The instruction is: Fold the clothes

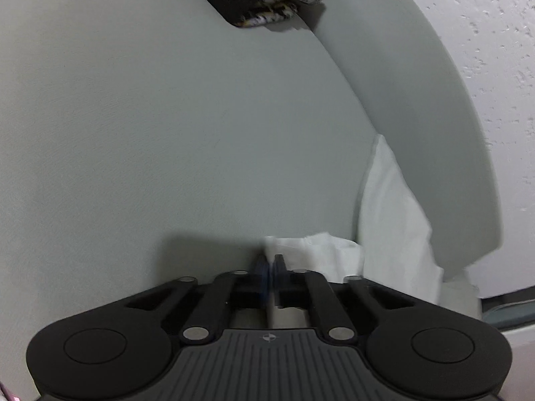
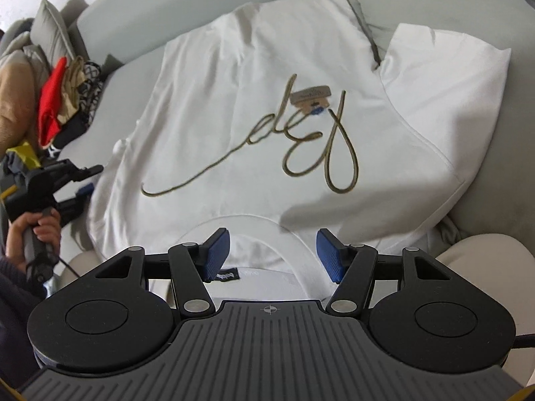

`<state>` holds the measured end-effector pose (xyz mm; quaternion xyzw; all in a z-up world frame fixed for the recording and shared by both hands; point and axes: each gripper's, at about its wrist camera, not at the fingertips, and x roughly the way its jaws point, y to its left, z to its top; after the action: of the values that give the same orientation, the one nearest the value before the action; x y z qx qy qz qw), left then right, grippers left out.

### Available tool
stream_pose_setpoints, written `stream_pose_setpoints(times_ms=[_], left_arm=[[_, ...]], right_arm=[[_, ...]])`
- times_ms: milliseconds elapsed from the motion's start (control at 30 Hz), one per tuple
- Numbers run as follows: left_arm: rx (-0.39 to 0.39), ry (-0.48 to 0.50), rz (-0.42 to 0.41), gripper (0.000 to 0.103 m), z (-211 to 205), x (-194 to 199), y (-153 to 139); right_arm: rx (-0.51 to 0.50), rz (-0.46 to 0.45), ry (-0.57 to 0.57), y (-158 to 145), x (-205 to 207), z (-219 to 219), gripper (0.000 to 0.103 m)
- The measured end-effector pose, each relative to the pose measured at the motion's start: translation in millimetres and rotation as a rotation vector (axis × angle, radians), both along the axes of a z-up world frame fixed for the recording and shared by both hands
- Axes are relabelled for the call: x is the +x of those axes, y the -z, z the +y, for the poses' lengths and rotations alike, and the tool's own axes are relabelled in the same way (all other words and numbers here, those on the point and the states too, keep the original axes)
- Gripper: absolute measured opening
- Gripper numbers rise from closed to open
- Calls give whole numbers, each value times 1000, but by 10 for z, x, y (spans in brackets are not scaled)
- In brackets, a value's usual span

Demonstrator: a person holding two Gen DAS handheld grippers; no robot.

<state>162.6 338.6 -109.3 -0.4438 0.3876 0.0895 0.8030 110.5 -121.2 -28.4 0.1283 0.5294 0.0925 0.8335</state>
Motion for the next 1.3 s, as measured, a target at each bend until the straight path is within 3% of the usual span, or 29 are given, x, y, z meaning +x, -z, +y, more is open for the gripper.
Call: stream_pose_setpoints(times_ms=[167, 267, 367, 433, 533, 667, 733, 767, 800, 867, 1033, 1133, 1200, 1300], left_arm=[[257, -86, -112, 1, -120, -398, -451], [343, -96, -69, 1, -125, -493, -468], [340, -145, 10, 2, -74, -483, -293], [320, -172, 5, 3, -32, -553, -263], [354, -146, 28, 5, -51, -559, -374], [374, -48, 81, 31, -234, -683, -636], [405, 19, 102, 33, -418, -804, -764], [421, 58, 115, 34, -532, -872, -821], [417, 101, 110, 37, -652, -930, -857], [408, 185, 101, 38, -889, -1042, -927], [342, 333, 73, 42, -1480, -1115, -890], [338, 409, 88, 45, -1772, -1109, -811], [347, 455, 99, 45, -1899, -1088, -744], [361, 484, 111, 46, -1981, -1081, -697]], right_arm=[[-11, 20, 11, 97, 5, -15, 64], [-12, 29, 13, 158, 24, -20, 64], [-17, 45, 18, 235, 49, -19, 64], [-7, 47, 24, 239, 32, -43, 64], [23, 38, 41, 192, -24, -129, 64], [84, 21, 97, 84, -121, -342, 64], [123, 4, 131, 8, -176, -470, 65], [138, 1, 149, -9, -200, -528, 71], [142, 6, 169, -10, -216, -571, 75], [114, 16, 203, 24, -240, -632, 75], [110, 48, 228, 142, -280, -694, 63], [141, 13, 205, 100, -339, -685, 61], [210, -29, 188, 48, -379, -723, 58], [523, -36, 161, 105, -354, -866, 53]])
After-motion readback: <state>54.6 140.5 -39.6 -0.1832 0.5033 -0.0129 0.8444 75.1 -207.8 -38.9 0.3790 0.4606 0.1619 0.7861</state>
